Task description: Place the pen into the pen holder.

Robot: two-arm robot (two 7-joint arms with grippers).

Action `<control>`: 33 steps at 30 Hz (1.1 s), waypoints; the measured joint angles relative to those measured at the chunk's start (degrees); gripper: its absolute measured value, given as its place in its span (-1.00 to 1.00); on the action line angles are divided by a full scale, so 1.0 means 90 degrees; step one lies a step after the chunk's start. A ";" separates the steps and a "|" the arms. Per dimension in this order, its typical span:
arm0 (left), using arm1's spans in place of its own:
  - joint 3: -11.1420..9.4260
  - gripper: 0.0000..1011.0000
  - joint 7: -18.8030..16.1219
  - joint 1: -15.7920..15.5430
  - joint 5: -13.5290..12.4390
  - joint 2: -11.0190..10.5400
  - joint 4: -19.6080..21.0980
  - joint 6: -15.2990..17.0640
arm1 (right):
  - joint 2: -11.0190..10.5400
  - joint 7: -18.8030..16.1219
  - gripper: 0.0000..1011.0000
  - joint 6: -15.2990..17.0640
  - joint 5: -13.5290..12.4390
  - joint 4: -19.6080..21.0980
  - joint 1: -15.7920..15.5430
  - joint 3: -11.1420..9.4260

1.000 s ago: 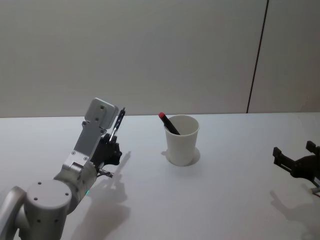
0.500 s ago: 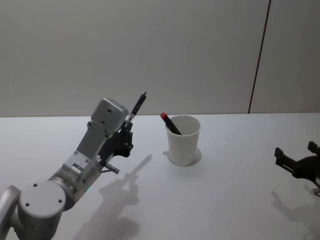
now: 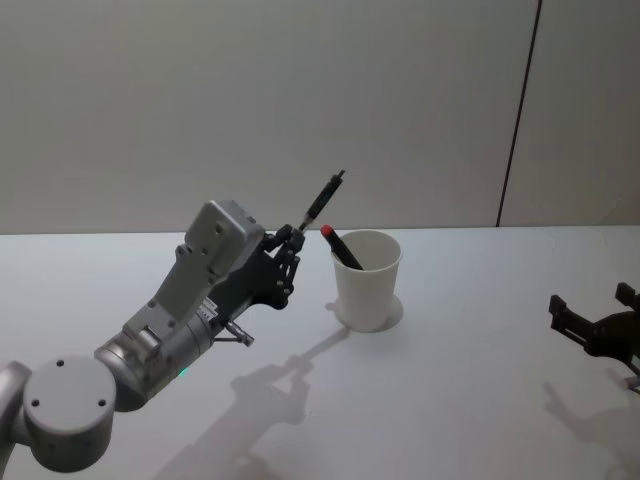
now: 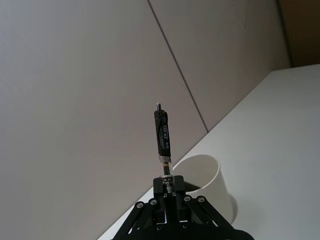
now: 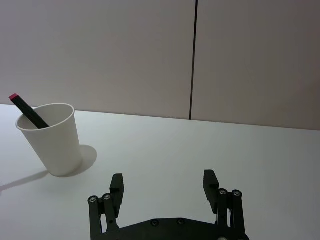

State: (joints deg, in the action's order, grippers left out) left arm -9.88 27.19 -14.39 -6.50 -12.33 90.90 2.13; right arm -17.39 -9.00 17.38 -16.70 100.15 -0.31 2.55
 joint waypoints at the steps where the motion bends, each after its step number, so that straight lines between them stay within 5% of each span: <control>1: 0.0001 -0.74 0.0055 -0.0017 0.0035 -0.0002 -0.0018 -0.0038 | 0.0000 0.0000 0.98 0.0000 0.0000 0.0000 0.0000 0.0000; 13: -0.0036 -0.74 0.0814 -0.0337 0.0613 0.0033 -0.0357 -0.0504 | 0.0000 0.0000 0.98 0.0000 0.0000 0.0000 0.0000 0.0000; 33: -0.0306 -0.74 0.1552 -0.0739 0.1226 0.0292 -0.0879 -0.0817 | 0.0000 0.0000 0.98 0.0000 0.0000 0.0000 0.0000 0.0000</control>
State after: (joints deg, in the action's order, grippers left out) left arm -12.64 41.16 -21.04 4.53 -9.71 82.99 -5.22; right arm -17.39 -9.00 17.38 -16.70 100.15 -0.32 2.55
